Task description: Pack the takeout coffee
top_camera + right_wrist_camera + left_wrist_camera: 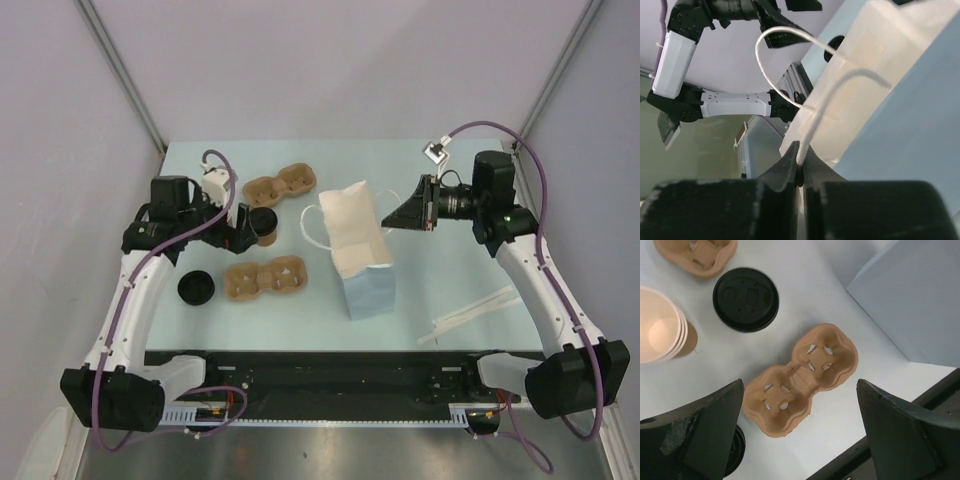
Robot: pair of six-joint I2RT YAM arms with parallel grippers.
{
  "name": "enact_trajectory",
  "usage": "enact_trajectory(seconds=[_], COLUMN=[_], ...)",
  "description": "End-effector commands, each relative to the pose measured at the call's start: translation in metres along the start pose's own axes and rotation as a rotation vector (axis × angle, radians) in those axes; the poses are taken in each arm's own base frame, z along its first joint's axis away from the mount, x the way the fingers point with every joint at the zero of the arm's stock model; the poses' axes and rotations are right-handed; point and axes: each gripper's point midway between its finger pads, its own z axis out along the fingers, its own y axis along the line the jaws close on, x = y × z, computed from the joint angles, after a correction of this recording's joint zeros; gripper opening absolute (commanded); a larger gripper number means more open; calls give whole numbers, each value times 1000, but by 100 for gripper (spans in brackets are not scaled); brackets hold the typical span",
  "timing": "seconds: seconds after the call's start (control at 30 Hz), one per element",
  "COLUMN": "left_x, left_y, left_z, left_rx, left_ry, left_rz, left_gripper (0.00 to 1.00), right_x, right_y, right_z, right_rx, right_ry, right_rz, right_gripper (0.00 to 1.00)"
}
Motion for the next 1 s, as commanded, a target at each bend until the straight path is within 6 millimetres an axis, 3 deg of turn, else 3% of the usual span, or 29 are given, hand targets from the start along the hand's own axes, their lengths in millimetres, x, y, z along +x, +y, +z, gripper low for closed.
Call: enact_trajectory(seconds=[0.0, 0.1, 0.23, 0.43, 0.53, 0.6, 0.63, 0.73, 0.93, 0.97], left_x=[14, 34, 46, 56, 57, 57, 61, 67, 68, 68], left_y=[13, 32, 38, 41, 42, 43, 44, 44, 31, 29], left_z=[2, 0, 1, 6, 10, 12, 14, 14, 8, 6], left_rx=[-18, -63, -59, -49, -42, -41, -41, -30, 64, 73], left_ry=[1, 22, 32, 53, 55, 61, 81, 124, 165, 171], left_rz=[-144, -248, -323, -377, -400, -409, -420, -434, -426, -429], left_gripper=[99, 98, 96, 95, 95, 95, 95, 96, 98, 98], right_x=[23, 34, 35, 46, 50, 54, 55, 56, 68, 62], right_y=[-1, -7, 4, 21, 27, 28, 26, 20, 18, 12], right_z=[-10, -18, -33, -44, -45, -48, -48, -55, -77, -86], right_rx=[84, 153, 203, 230, 240, 255, 267, 303, 315, 356], right_ry=[14, 14, -31, -55, -71, -73, -74, -86, 13, -8], right_rz=[4, 33, -2, 39, 51, 43, 45, 50, 10, -1], right_gripper=[15, 21, 28, 22, 25, 36, 56, 79, 93, 94])
